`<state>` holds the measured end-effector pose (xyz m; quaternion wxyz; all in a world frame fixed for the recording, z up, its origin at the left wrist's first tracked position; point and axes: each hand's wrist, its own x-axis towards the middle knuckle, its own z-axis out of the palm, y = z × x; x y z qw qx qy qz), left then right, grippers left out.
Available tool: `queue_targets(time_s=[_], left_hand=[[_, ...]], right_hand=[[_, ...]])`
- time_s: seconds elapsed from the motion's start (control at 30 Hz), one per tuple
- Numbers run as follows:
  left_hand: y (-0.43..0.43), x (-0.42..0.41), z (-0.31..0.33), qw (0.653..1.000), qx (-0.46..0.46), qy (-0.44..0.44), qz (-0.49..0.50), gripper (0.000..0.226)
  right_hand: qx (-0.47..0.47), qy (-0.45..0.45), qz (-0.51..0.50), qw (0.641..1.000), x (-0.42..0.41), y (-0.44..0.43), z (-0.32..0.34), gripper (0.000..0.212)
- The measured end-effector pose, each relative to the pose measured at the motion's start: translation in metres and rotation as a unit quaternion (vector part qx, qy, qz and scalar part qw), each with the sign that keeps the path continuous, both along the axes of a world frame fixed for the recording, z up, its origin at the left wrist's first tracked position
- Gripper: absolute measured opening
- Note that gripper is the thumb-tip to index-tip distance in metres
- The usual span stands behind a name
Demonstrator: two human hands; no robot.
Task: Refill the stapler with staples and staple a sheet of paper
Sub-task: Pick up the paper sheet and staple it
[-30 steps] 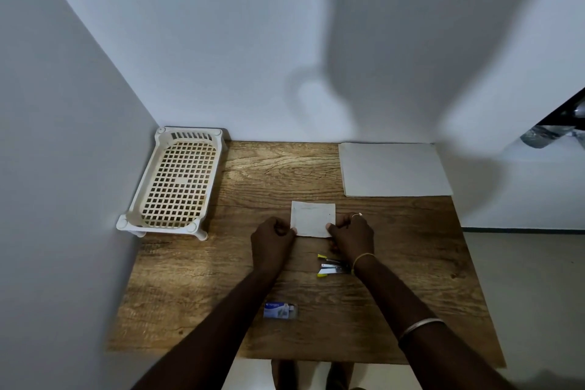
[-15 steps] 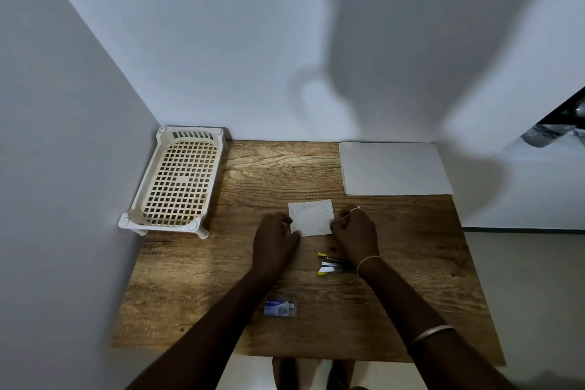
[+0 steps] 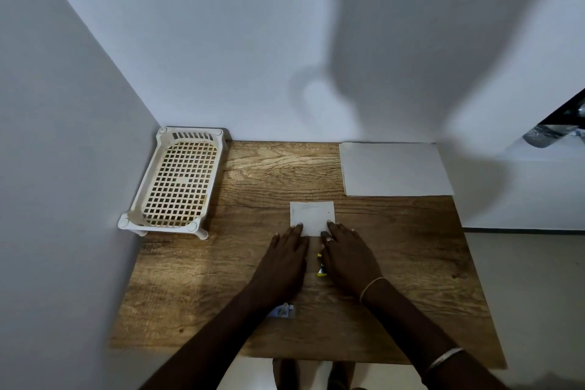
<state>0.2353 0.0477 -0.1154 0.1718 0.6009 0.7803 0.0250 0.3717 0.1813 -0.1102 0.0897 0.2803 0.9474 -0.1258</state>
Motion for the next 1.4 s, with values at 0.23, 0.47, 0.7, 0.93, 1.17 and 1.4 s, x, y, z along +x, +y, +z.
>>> queue_targets(time_s=[0.23,0.47,0.7,0.93,1.17,1.4], left_hand=[[0.008,-0.007,-0.005,1.0,0.006,0.002,-0.01,0.059],[0.027,-0.023,-0.007,1.0,0.019,-0.013,-0.003,0.057],[0.068,-0.055,-0.003,0.999,0.037,-0.013,0.006,0.056],[0.111,-0.083,0.003,0.999,0.041,-0.013,0.011,0.059],[0.137,-0.096,-0.001,0.998,0.05,-0.014,0.017,0.058],[0.155,-0.101,-0.003,0.997,0.062,-0.019,0.03,0.058]], right_hand=[[0.015,0.015,-0.009,1.0,-0.002,-0.004,0.006,0.054],[0.046,-0.011,0.036,0.998,-0.019,0.012,0.013,0.055],[0.063,-0.025,0.073,0.995,-0.053,0.059,0.02,0.052],[0.069,-0.02,0.062,0.996,-0.086,0.097,0.024,0.049],[0.081,-0.019,0.057,0.995,-0.104,0.127,0.025,0.047],[0.084,-0.01,0.06,0.995,-0.11,0.142,0.023,0.046]])
